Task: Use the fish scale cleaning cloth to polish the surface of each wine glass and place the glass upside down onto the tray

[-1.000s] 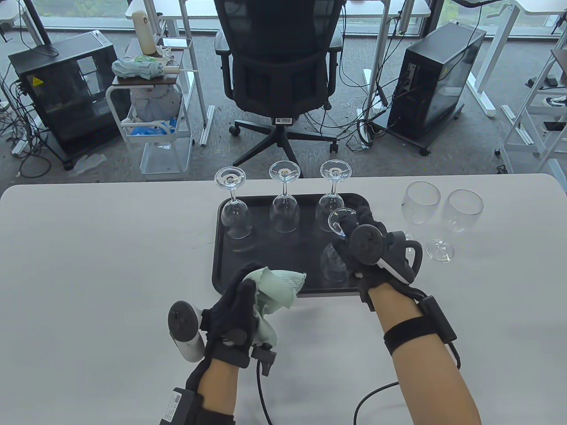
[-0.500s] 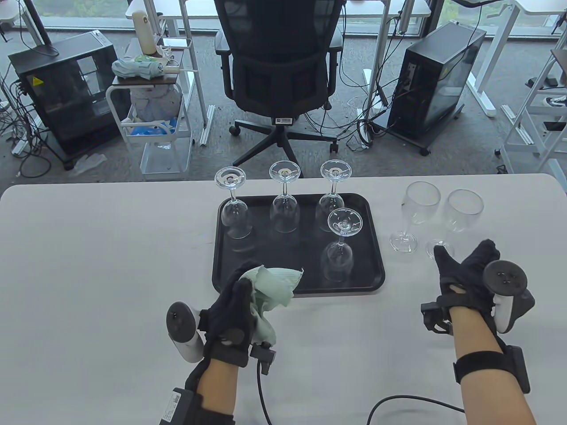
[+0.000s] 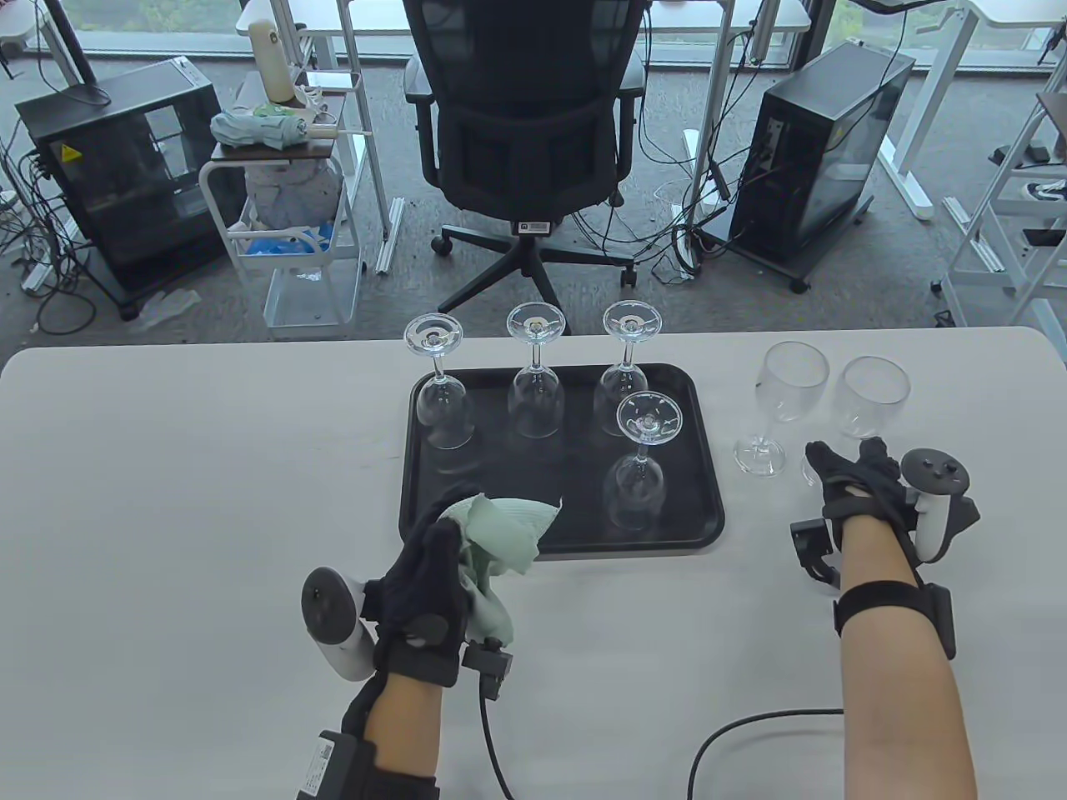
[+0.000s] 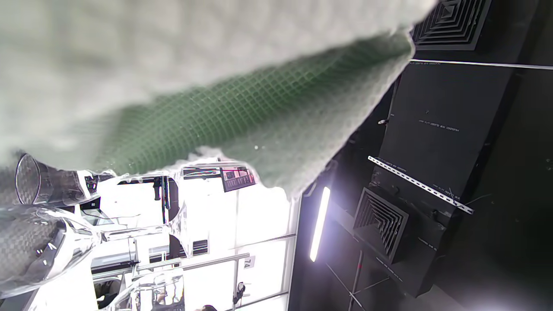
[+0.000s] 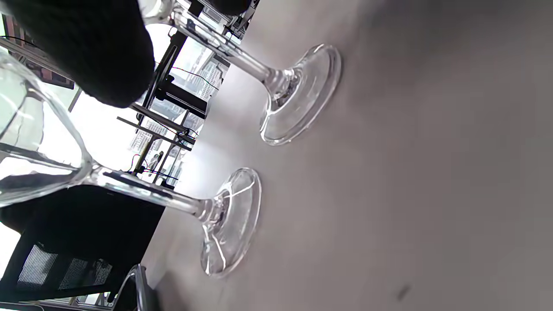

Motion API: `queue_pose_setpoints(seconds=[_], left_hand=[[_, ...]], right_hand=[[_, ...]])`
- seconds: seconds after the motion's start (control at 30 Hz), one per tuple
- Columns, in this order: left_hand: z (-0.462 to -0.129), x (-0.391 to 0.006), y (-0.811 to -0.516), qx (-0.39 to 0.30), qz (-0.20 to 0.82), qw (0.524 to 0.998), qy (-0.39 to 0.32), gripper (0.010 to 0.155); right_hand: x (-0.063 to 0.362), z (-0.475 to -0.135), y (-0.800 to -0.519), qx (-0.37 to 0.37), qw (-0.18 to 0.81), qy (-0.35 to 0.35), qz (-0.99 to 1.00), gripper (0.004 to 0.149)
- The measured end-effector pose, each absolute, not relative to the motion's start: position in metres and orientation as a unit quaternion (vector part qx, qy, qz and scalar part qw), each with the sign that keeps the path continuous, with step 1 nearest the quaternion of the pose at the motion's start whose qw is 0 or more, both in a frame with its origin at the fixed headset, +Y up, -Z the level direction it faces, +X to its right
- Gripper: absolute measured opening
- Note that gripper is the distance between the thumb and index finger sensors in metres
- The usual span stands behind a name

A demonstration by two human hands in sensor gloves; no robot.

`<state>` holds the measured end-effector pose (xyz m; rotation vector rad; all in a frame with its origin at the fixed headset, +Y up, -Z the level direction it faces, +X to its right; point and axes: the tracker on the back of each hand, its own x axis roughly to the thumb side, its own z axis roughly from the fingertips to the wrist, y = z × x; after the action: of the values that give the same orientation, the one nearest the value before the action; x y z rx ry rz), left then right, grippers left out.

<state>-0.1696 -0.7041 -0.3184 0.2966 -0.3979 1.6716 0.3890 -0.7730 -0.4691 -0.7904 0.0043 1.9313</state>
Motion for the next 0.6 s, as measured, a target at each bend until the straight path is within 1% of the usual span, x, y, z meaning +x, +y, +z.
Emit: queue_pose_setpoints(seconds=[0.17,0.23,0.27,0.33,0.4,0.5,0.57,0.6], left_hand=[[-0.318,-0.170,-0.705,0.130,0.729,0.649,-0.172,0.056],[-0.318,-0.170,-0.705,0.131,0.731,0.648,-0.172,0.055],[-0.318,-0.171,-0.705,0.131,0.731,0.647,-0.172,0.055],[-0.317,-0.171,-0.705,0.131,0.733,0.645,-0.172,0.056],[-0.317,-0.171,-0.704,0.131,0.737,0.641,-0.173,0.055],[-0.317,-0.171,-0.705,0.130,0.737,0.639,-0.175,0.056],[-0.317,-0.170,-0.705,0.131,0.739,0.638,-0.174,0.056],[-0.317,-0.170,-0.705,0.130,0.740,0.637,-0.174,0.056]], right_hand=[[0.390,-0.484,-0.772,-0.373,0.498,-0.030,0.783,0.067],[0.392,-0.486,-0.772,-0.377,0.494,-0.035,0.783,0.058],[0.393,-0.485,-0.772,-0.386,0.493,-0.042,0.779,0.052],[0.396,-0.481,-0.772,-0.393,0.488,-0.059,0.777,0.045],[0.401,-0.472,-0.771,-0.389,0.509,-0.072,0.765,0.043],[0.412,-0.453,-0.765,-0.347,0.560,-0.110,0.744,0.043],[0.418,-0.438,-0.753,-0.293,0.589,-0.142,0.740,0.043],[0.420,-0.430,-0.746,-0.254,0.600,-0.154,0.743,0.043]])
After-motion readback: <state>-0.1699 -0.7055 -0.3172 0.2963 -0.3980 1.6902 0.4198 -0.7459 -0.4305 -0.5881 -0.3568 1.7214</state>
